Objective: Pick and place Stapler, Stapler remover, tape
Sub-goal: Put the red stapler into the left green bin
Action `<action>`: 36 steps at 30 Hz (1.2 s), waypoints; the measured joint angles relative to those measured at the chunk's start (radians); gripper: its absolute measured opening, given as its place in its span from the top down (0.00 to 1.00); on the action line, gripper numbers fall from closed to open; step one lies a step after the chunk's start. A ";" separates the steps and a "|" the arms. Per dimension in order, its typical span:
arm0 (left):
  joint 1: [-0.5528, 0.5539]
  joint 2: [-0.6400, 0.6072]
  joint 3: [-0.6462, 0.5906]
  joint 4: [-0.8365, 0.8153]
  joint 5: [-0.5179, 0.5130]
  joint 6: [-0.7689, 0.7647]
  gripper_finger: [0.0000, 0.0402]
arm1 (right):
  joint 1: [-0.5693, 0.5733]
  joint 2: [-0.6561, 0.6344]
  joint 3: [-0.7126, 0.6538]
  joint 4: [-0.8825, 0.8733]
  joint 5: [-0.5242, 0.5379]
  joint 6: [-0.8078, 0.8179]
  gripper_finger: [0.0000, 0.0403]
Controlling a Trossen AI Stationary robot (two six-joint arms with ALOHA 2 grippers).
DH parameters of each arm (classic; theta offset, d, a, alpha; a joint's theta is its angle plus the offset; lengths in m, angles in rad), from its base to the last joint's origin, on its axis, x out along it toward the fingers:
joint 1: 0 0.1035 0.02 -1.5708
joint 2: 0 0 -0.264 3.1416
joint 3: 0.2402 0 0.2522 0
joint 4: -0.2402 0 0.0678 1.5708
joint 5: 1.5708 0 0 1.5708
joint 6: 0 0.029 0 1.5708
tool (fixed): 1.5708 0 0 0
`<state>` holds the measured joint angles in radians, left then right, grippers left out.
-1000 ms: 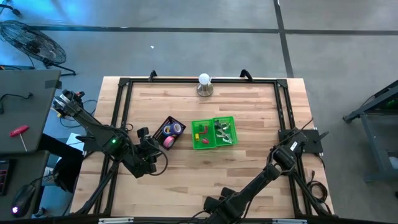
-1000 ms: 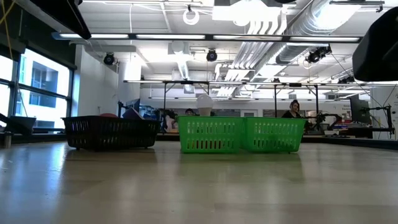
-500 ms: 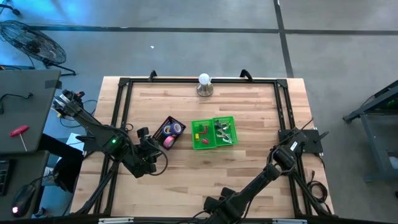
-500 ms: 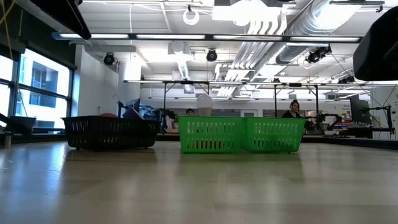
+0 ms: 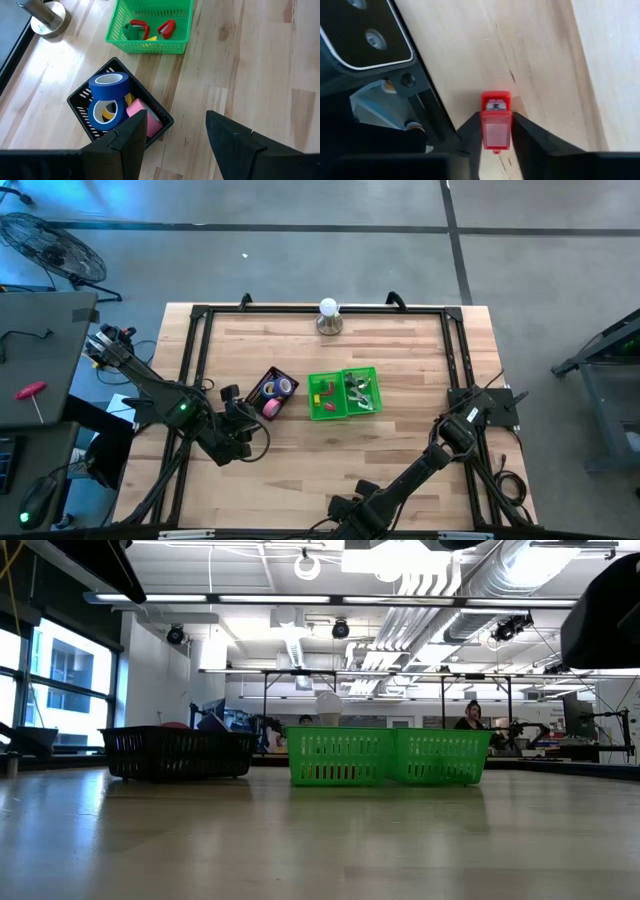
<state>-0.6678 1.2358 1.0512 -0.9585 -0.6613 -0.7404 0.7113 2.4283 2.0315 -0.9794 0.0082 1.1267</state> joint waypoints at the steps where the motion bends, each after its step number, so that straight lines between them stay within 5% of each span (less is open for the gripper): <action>1: 0.000 0.000 0.000 0.000 0.000 -0.002 0.51 | 0.000 0.000 0.000 -0.003 0.000 -0.006 0.78; 4: 0.000 0.000 0.000 0.000 0.000 -0.015 0.51 | -0.004 0.000 0.001 0.007 -0.001 -0.010 0.87; 16: 0.000 0.000 0.000 0.000 0.000 -0.024 0.51 | -0.006 -0.014 0.000 -0.025 0.040 -0.049 0.87; 26: 0.000 0.000 0.000 0.000 0.000 -0.024 0.51 | -0.046 -0.172 -0.001 -0.300 0.274 -0.091 0.87; 36: 0.000 0.000 0.000 0.000 0.000 -0.024 0.51 | -0.211 -0.354 0.000 -0.405 0.459 -0.321 0.87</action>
<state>-0.6678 1.2358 1.0512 -0.9588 -0.6611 -0.7643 0.5006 2.0740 2.0319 -1.3848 0.4674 0.8061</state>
